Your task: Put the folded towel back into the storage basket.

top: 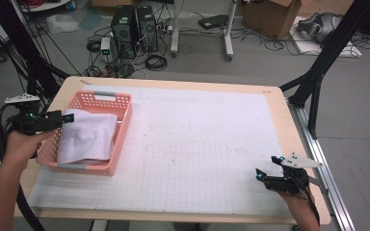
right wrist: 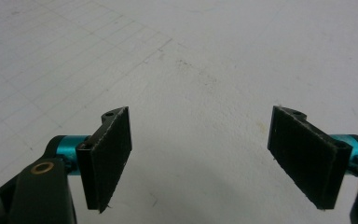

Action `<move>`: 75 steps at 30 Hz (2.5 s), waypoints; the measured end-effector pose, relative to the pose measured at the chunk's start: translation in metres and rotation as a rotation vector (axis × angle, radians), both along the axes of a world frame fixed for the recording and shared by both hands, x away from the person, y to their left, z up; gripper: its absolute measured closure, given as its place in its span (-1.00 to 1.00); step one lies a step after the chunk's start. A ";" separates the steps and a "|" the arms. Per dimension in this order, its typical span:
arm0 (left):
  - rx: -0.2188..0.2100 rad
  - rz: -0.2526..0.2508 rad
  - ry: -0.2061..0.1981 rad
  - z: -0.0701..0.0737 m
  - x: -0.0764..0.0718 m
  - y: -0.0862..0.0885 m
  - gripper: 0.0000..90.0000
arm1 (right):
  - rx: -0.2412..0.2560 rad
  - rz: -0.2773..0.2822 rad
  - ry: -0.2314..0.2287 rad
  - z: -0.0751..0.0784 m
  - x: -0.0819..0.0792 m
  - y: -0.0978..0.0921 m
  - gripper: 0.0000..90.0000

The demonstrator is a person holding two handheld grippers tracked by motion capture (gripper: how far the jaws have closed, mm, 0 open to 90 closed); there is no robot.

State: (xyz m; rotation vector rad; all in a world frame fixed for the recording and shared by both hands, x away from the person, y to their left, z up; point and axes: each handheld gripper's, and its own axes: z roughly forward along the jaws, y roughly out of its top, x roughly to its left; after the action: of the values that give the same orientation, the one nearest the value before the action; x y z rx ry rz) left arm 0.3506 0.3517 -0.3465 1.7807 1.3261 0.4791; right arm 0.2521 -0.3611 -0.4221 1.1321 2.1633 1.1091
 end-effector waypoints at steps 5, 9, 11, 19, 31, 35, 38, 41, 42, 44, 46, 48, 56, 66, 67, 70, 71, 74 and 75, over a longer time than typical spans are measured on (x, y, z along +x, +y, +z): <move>0.080 0.010 0.068 -0.015 0.006 -0.013 -0.24 | -0.004 0.005 -0.006 0.001 -0.001 0.000 -0.54; 0.163 0.055 0.145 -0.030 0.018 -0.028 -0.29 | 0.002 0.000 -0.010 0.001 -0.002 -0.002 -0.54; 0.211 0.056 0.173 -0.037 0.024 -0.035 -0.30 | 0.002 -0.003 -0.006 0.001 -0.002 -0.002 -0.54; 0.204 0.059 0.159 -0.049 0.038 -0.052 -0.37 | 0.003 0.001 -0.012 0.002 -0.001 -0.002 -0.54; 0.043 0.065 0.065 -0.043 0.037 -0.045 -0.35 | 0.003 -0.002 -0.011 0.002 -0.002 -0.004 -0.54; -0.034 0.061 -0.047 -0.028 0.024 -0.035 -0.29 | 0.010 -0.004 -0.012 0.002 -0.003 -0.004 -0.54; -0.091 -0.003 -0.084 -0.024 0.016 -0.033 -0.18 | 0.005 0.000 -0.015 0.003 -0.002 -0.003 -0.54; -0.070 -0.067 -0.016 -0.031 0.019 -0.040 0.08 | 0.005 0.003 -0.011 0.003 -0.002 -0.001 -0.54; -0.055 -0.078 0.015 -0.035 0.022 -0.043 0.05 | 0.005 0.005 -0.015 0.003 -0.002 0.000 -0.54; -0.025 -0.080 0.044 -0.039 0.025 -0.047 -0.01 | 0.003 0.006 -0.011 0.003 -0.002 0.001 -0.54; 0.095 -0.039 0.099 -0.049 0.033 -0.055 -0.05 | 0.000 0.007 -0.012 0.003 -0.003 0.000 -0.54; 0.127 -0.018 0.111 -0.053 0.035 -0.057 -0.05 | 0.004 0.001 -0.014 0.003 -0.003 -0.002 -0.54; -0.002 0.025 0.020 -0.042 0.024 -0.045 -0.16 | 0.010 0.000 -0.021 0.004 -0.003 -0.004 -0.54; -0.217 -0.063 -0.285 -0.007 -0.017 -0.057 -0.57 | 0.049 0.003 -0.040 0.008 -0.004 -0.001 -0.54; -0.217 -0.063 -0.285 -0.007 -0.017 -0.057 -0.57 | 0.050 0.005 -0.040 0.009 -0.005 -0.001 -0.54; -0.244 -0.118 -0.320 -0.004 -0.027 -0.075 -0.57 | 0.055 0.008 -0.048 0.010 -0.005 0.000 -0.54; -0.244 -0.118 -0.320 -0.004 -0.027 -0.075 -0.57 | 0.054 0.010 -0.053 0.010 -0.005 0.000 -0.54; -0.243 -0.176 -0.344 -0.004 -0.033 -0.090 -0.56 | 0.065 0.010 -0.052 0.010 -0.006 0.000 -0.54; -0.242 -0.187 -0.355 -0.003 -0.036 -0.096 -0.56 | 0.066 0.011 -0.052 0.010 -0.006 0.000 -0.54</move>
State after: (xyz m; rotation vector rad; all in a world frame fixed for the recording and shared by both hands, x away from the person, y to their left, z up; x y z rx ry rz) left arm 0.3149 0.2559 -0.3496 1.5181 0.9201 0.4818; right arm 0.2460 -0.3615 -0.4119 1.1089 2.1099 1.2095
